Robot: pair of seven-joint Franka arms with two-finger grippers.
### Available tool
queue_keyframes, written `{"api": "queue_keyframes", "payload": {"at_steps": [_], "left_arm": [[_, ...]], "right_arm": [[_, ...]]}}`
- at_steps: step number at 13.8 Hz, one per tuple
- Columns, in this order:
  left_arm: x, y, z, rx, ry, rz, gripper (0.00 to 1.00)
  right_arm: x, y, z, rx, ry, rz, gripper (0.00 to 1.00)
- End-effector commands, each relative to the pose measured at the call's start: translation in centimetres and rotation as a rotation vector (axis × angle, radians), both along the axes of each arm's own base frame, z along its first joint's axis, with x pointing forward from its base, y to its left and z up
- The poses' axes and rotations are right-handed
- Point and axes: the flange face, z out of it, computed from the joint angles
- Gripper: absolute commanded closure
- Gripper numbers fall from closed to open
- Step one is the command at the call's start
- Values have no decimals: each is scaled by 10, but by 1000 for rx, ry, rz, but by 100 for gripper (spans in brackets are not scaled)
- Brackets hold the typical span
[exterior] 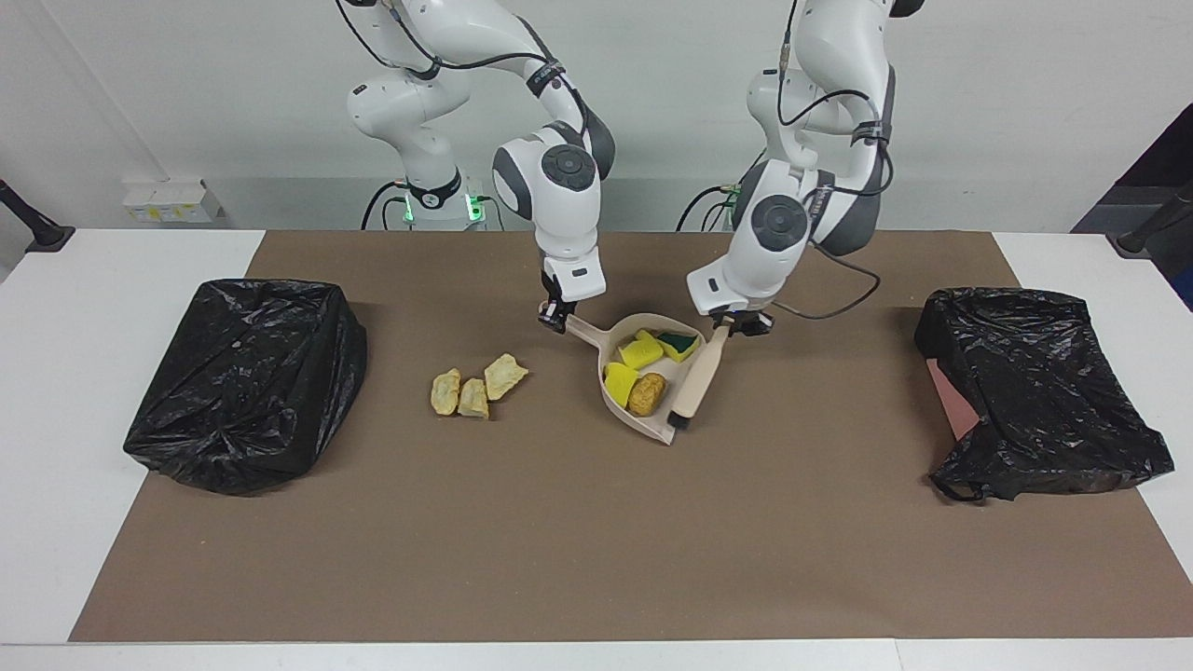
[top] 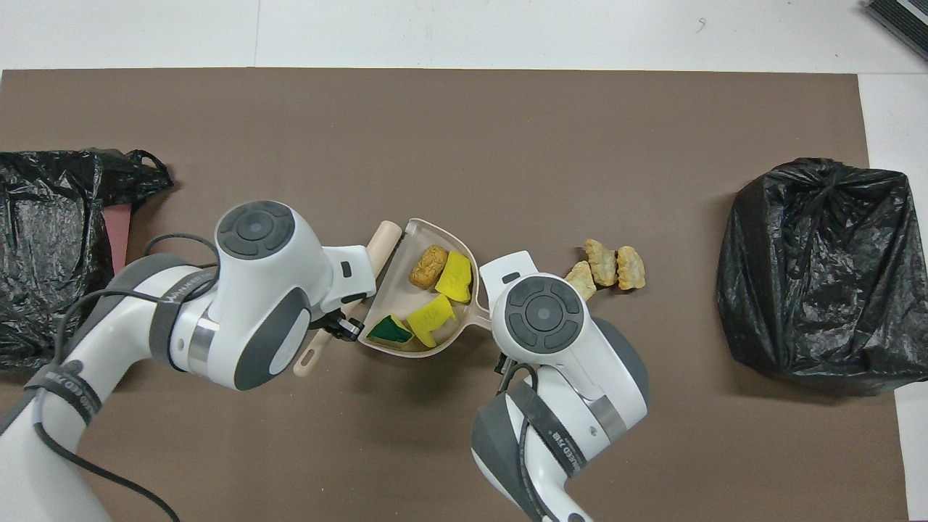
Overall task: Sweep and dump trash in bin
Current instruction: 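Sweep the brown nugget into the dustpan with the left gripper, then carry the dustpan to the black bag with the right gripper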
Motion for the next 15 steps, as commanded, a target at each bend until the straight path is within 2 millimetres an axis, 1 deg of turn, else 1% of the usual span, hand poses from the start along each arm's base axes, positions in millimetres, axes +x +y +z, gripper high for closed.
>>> {"api": "queue_keyframes", "payload": {"at_steps": [1, 2, 3, 4, 5, 6, 7, 8, 9, 10, 11, 12, 14, 15], "left_arm": [[13, 31, 35, -9, -8, 80, 100], [10, 40, 46, -9, -19, 99, 100], [9, 49, 52, -4, -10, 121, 100], [4, 53, 55, 14, 10, 159, 100], [0, 57, 55, 33, 22, 216, 100], [-3, 56, 55, 46, 19, 264, 100], [-9, 52, 51, 63, 20, 318, 100], [-17, 47, 50, 79, 17, 365, 100], [-29, 36, 47, 90, 9, 383, 100], [-42, 27, 43, 97, 0, 416, 100], [-58, 17, 37, 88, -14, 446, 100], [-76, 5, 33, 73, -23, 468, 100], [-98, -9, 26, 43, -11, 508, 100], [-112, -22, 22, 33, 9, 500, 100]], "right_arm": [[-3, -4, 3, -13, -4, -29, 100], [-2, -8, 13, -8, -11, -33, 100], [1, -15, 29, 5, -28, -39, 100], [8, -32, 46, 15, -41, -63, 100], [14, -49, 62, 23, -51, -68, 100], [20, -68, 80, 27, -58, -82, 100], [23, -84, 95, 26, -57, -105, 100], [24, -96, 114, 31, -66, -127, 100], [27, -116, 128, 33, -74, -161, 100], [30, -144, 145, 34, -83, -205, 100], [31, -173, 157, 19, -84, -222, 100], [30, -200, 167, -5, -81, -224, 100], [30, -256, 181, -16, -79, -224, 100], [29, -289, 186, -20, -77, -210, 100]]}}
